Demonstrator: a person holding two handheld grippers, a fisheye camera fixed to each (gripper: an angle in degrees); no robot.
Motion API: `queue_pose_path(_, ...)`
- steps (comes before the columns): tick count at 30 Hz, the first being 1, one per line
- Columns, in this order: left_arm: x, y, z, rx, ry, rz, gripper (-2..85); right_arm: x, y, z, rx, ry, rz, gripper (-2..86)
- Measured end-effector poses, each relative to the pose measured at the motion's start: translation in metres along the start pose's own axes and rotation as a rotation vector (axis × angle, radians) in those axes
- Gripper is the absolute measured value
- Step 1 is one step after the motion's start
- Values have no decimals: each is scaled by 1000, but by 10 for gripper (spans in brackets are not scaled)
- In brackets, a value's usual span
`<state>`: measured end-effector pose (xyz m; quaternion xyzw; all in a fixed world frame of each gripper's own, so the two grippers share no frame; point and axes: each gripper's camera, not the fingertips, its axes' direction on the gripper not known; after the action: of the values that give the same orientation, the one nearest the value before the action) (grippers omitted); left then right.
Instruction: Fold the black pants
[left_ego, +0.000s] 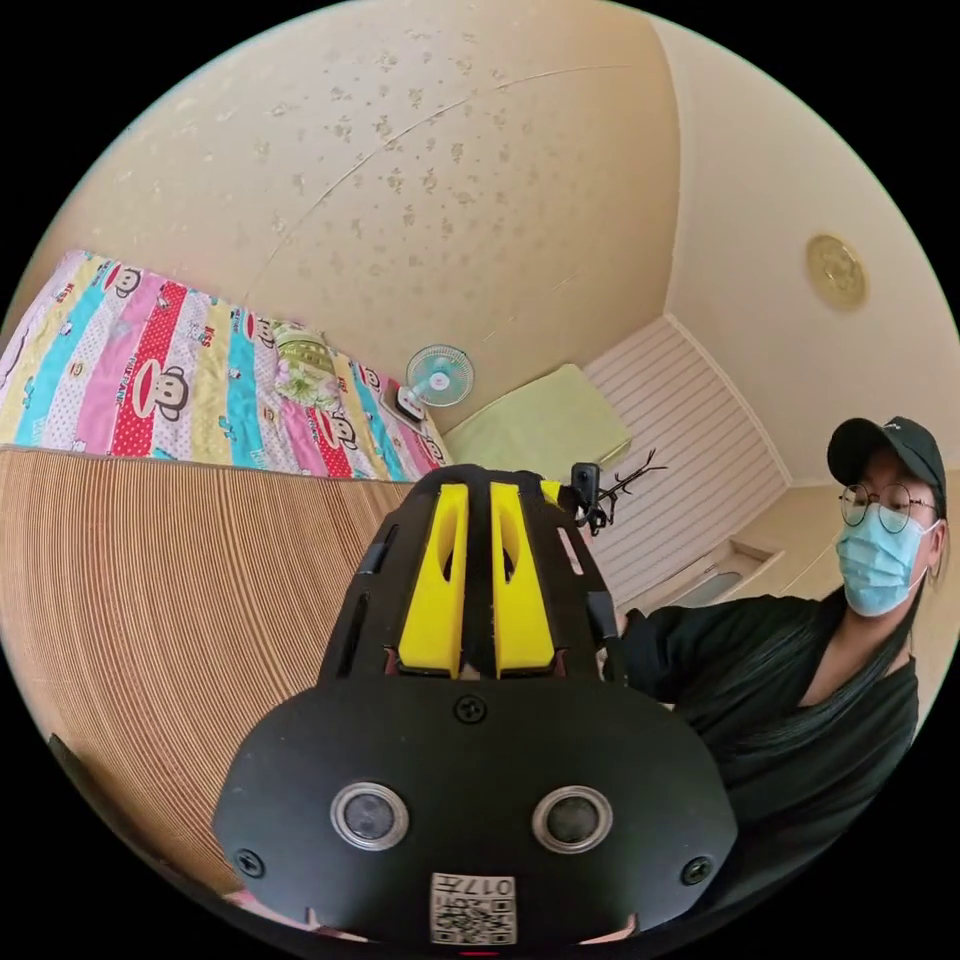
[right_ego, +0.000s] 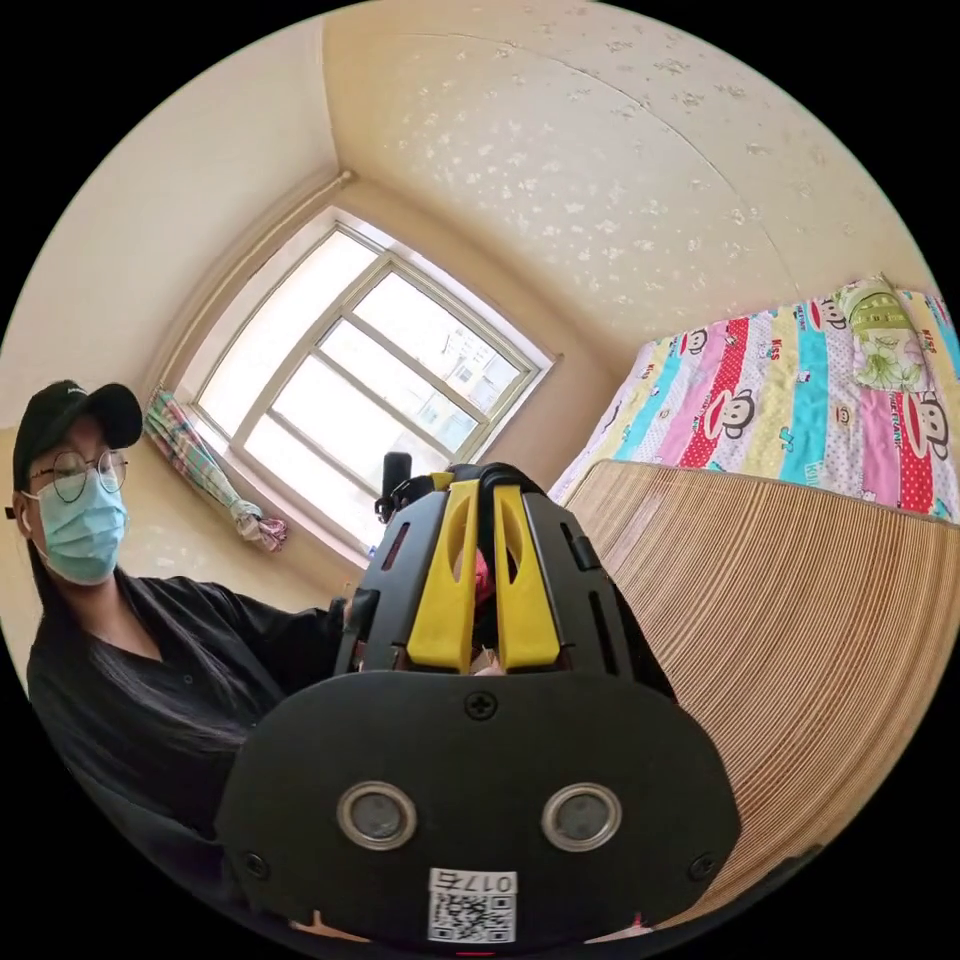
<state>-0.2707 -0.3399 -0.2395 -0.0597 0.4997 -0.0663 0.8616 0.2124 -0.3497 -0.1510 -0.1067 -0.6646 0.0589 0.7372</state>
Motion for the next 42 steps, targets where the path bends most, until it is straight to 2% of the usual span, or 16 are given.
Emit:
queue_pose_path(4, -44, 74, 41, -144, -111, -72, 49, 51, 102, 73, -173, 109, 132, 28)
queue_pose_path(6, -91, 157, 85, -314, -221, -233, 55, 91, 173, 114, -314, 158, 259, 31)
queue_pose_path(9, -155, 275, 136, -532, -258, -502, 73, 167, 303, 167, -576, 285, 623, 42)
queue_pose_path(10, -165, 295, 142, -555, -241, -547, 71, 186, 338, 173, -613, 283, 742, 50)
queue_pose_path(11, -178, 326, 146, -566, -196, -619, 67, 196, 354, 170, -563, 255, 825, 60)
queue_pose_path(14, -194, 360, 135, -508, -143, -734, 66, 213, 336, 165, -366, 241, 866, 88)
queue_pose_path(18, -201, 346, 117, -470, -171, -695, 68, 255, 276, 204, -323, 368, 803, 133)
queue_pose_path(21, -206, 339, 104, -444, -140, -677, 68, 308, 236, 277, -403, 348, 771, 131)
queue_pose_path(23, -206, 343, 89, -413, -135, -679, 68, 331, 210, 352, -580, 431, 754, 122)
queue_pose_path(26, -203, 361, 49, -320, -165, -702, 67, 307, 179, 436, -726, 633, 562, 101)
queue_pose_path(28, -206, 380, 23, -261, -163, -738, 66, 291, 169, 476, -729, 651, 508, 95)
queue_pose_path(33, -228, 446, -49, -51, -191, -902, 65, 267, 166, 594, -647, 341, 575, 103)
queue_pose_path(35, -233, 464, -68, 18, -214, -937, 65, 247, 168, 671, -612, 229, 626, 106)
queue_pose_path(38, -240, 480, -84, 92, -239, -959, 64, 212, 172, 772, -667, 87, 627, 104)
queue_pose_path(40, -245, 482, -83, 99, -238, -951, 64, 194, 176, 815, -761, 67, 628, 101)
queue_pose_path(42, -251, 476, -75, 76, -245, -905, 65, 179, 172, 827, -823, 171, 588, 94)
